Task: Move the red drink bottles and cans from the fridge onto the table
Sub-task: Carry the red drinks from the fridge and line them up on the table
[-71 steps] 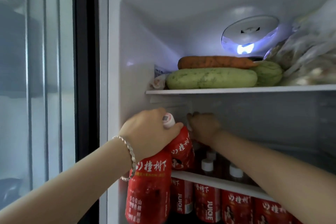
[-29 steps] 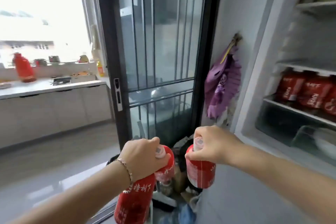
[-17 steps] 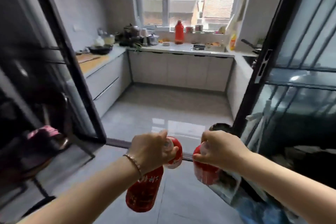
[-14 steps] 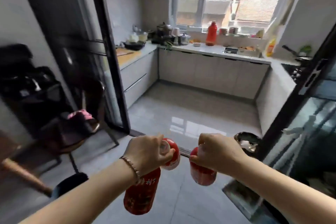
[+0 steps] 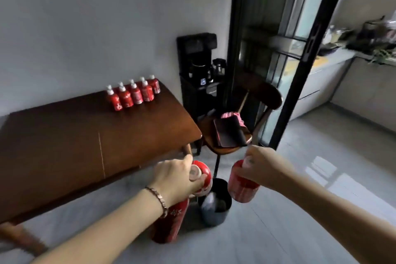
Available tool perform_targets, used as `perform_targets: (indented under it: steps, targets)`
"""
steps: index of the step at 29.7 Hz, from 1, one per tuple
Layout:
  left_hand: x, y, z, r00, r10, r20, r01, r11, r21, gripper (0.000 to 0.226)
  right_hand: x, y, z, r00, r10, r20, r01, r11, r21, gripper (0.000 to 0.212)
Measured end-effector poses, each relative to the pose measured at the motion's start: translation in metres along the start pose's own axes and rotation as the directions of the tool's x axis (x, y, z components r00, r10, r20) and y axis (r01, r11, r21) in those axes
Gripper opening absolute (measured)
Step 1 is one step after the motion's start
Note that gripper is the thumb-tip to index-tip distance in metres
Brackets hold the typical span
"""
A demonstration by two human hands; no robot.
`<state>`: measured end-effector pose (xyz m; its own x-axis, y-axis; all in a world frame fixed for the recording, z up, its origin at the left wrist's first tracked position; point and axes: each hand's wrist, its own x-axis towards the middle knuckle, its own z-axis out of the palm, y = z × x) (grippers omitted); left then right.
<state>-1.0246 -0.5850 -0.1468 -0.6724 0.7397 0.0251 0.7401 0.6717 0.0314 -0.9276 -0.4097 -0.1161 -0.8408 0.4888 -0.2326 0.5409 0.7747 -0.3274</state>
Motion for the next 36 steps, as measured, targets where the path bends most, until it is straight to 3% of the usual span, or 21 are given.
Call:
perform_targets:
  steps: [7,18,24,30,36]
  targets:
    - [0.032,-0.153,0.016,0.951,-0.311,0.006,0.309,0.945,-0.11,0.04,0.138,-0.122,0.043,0.981,-0.191,-0.031,0.19,0.982,-0.013,0.039]
    - [0.173,-0.316,0.04,0.837,-0.547,0.019,0.545,0.831,-0.108,0.043,0.377,-0.255,0.084,0.936,-0.338,0.094,0.338,0.941,0.015,0.038]
    - [0.235,-0.392,0.056,0.791,-0.605,0.085,0.608,0.764,-0.214,0.042,0.488,-0.303,0.102,0.961,-0.233,0.15,0.216,0.969,0.121,0.038]
    - [0.305,-0.47,0.08,0.856,-0.506,0.106,0.516,0.828,-0.22,0.042,0.581,-0.326,0.125,0.992,-0.072,0.108,0.052,0.983,0.177,0.039]
    - [0.361,-0.519,0.106,0.878,-0.471,0.089,0.476,0.837,-0.271,0.039,0.662,-0.34,0.138,0.998,0.058,0.034,-0.064,0.973,0.223,0.039]
